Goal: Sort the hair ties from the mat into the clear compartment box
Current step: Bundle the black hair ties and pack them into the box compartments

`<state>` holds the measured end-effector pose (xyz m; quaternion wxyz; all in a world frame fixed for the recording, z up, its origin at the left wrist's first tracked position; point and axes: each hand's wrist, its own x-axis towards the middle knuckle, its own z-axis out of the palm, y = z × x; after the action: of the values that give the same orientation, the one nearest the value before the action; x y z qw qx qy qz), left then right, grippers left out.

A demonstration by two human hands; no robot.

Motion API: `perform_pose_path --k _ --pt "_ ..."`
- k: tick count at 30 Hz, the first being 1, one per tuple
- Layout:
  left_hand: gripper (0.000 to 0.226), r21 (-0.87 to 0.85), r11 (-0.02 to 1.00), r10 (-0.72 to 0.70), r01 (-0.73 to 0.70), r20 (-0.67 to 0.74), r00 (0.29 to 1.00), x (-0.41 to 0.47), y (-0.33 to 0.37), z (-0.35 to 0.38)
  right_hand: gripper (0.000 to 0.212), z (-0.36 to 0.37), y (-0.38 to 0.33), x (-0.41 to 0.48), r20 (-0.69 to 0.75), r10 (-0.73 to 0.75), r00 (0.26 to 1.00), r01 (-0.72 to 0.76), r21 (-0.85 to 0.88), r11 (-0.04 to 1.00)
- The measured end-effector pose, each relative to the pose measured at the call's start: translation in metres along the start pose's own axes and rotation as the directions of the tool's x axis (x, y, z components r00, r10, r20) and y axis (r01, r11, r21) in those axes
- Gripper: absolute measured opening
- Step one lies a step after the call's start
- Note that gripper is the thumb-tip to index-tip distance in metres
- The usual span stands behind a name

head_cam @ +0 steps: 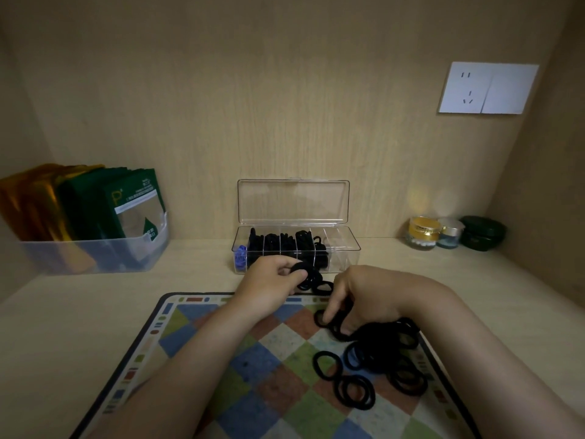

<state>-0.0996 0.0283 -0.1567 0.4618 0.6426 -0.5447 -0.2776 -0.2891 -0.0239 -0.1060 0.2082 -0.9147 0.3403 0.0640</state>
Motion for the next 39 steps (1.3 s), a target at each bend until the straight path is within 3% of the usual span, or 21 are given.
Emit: perform_pose_path --k 3,7,10,12,16,24,28,33,36,39 --pt "0.012 0.001 1.000 0.007 -0.007 0.009 1.000 0.000 0.000 0.000 0.013 0.002 0.001 0.003 -0.105 0.002 0.994 -0.008 -0.058 0.998" --pt "0.013 -0.006 1.000 0.011 -0.011 0.023 1.000 -0.001 0.000 0.000 0.008 0.004 0.007 0.006 -0.207 -0.079 0.975 0.113 0.160 0.981" --pt "0.013 -0.026 1.000 -0.003 0.004 0.034 0.999 -0.001 0.002 0.000 0.009 0.002 0.008 0.009 -0.363 -0.035 0.931 0.213 0.462 0.861" --pt "0.014 -0.066 0.997 -0.026 0.029 0.040 0.999 0.000 0.001 0.001 0.007 0.003 0.006 0.010 -0.384 0.023 0.923 0.234 0.608 0.758" --pt "0.016 -0.275 0.955 -0.079 0.114 0.132 0.988 -0.002 0.006 0.004 0.004 0.011 0.001 0.016 -0.362 0.088 0.928 0.215 0.713 0.667" --pt "0.028 -0.438 0.863 -0.147 0.250 0.255 0.956 -0.001 0.007 0.006 0.012 0.019 0.002 0.028 -0.468 0.316 0.825 0.047 0.615 0.787" --pt "0.022 -0.289 0.948 -0.075 0.130 0.194 0.978 -0.002 0.006 0.007 0.008 0.020 0.000 0.028 -0.525 0.270 0.807 0.075 0.545 0.835" --pt "0.022 -0.273 0.950 -0.125 0.153 0.116 0.985 0.001 0.003 0.000 0.016 0.014 0.004 0.022 -0.460 0.156 0.874 0.116 0.511 0.852" --pt "0.022 -0.201 0.970 -0.127 0.139 0.072 0.989 0.003 0.000 -0.003 0.016 0.008 0.008 0.013 -0.382 0.073 0.921 0.016 0.225 0.974" --pt "0.021 -0.166 0.978 -0.119 0.127 0.055 0.991 0.003 -0.002 -0.002 0.023 0.009 0.005 0.007 -0.211 0.078 0.974 -0.083 -0.012 0.996"
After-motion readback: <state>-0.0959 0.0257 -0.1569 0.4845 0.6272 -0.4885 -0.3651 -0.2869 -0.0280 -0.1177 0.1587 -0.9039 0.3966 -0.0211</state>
